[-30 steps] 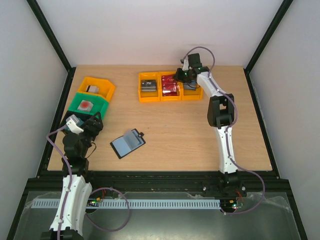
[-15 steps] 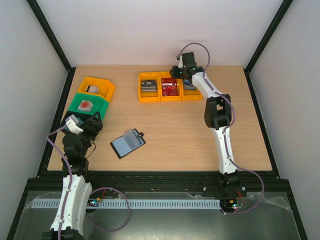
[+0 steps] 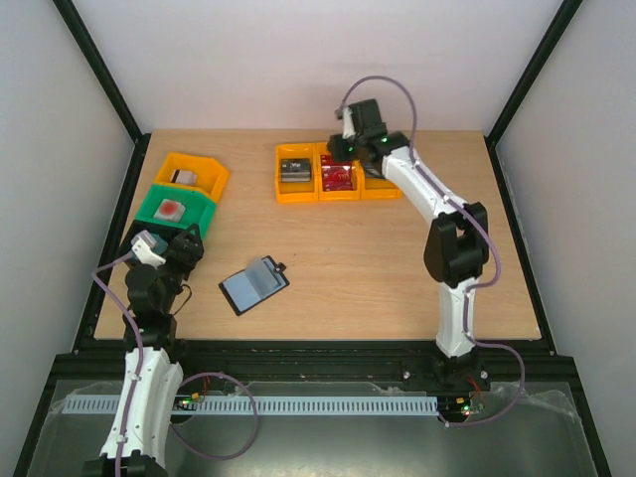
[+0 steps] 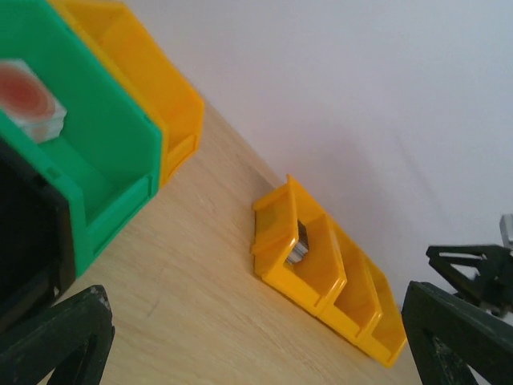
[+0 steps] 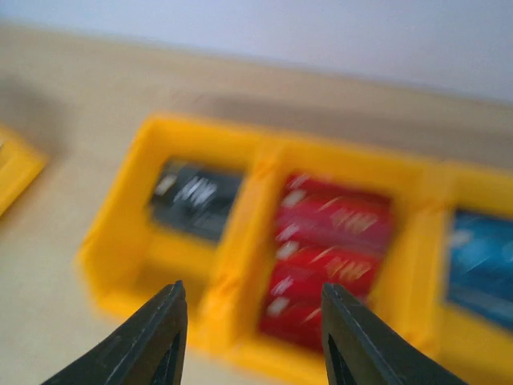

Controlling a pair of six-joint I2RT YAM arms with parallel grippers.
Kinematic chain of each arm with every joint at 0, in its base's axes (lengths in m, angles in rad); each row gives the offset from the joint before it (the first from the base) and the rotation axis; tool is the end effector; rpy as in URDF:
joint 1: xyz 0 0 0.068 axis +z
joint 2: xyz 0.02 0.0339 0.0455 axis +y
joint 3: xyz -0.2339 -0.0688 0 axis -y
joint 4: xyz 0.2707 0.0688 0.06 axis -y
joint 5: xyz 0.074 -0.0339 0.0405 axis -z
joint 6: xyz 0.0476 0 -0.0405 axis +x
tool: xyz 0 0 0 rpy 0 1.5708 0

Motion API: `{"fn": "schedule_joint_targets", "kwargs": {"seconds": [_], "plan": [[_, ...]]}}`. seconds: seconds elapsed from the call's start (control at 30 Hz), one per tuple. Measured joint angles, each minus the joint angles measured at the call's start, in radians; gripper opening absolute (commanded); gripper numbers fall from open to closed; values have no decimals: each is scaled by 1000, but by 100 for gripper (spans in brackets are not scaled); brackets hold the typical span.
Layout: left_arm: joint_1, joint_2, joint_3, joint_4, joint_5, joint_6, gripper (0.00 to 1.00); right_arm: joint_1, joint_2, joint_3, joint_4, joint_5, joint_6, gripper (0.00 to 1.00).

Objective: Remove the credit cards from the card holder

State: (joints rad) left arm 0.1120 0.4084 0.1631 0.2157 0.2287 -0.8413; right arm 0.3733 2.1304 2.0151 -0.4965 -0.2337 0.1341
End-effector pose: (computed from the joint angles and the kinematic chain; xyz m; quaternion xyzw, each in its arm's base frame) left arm 0.2027 0.0119 0.1953 -0.2564 0.6698 -0.3233 0.6173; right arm 0.4787 0.1993 0.2711 -0.1585 0.8685 0.2151 0.4176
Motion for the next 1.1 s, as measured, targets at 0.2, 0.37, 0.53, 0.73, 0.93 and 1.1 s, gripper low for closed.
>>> {"fn": "schedule_joint_targets", "kwargs": {"seconds": [0.2, 0.37, 0.53, 0.73, 0.93, 1.1], "plan": [[-5, 62, -8, -155, 17, -143, 99, 246, -185, -363, 64, -68, 27, 45], [-106, 145, -21, -289, 22, -211, 99, 440, -192, -563, 80, -130, 74, 49], [-211, 206, -48, -320, 0, -225, 99, 529, -130, -587, 64, -88, 88, 54], [-303, 293, -52, -225, -27, -220, 99, 567, -60, -582, 64, -13, 98, 63], [-356, 383, -51, -119, -48, -217, 99, 587, -56, -582, 73, 17, 113, 78], [-381, 419, -50, -71, -52, -217, 99, 600, -56, -585, 92, -30, 113, 82]]}}
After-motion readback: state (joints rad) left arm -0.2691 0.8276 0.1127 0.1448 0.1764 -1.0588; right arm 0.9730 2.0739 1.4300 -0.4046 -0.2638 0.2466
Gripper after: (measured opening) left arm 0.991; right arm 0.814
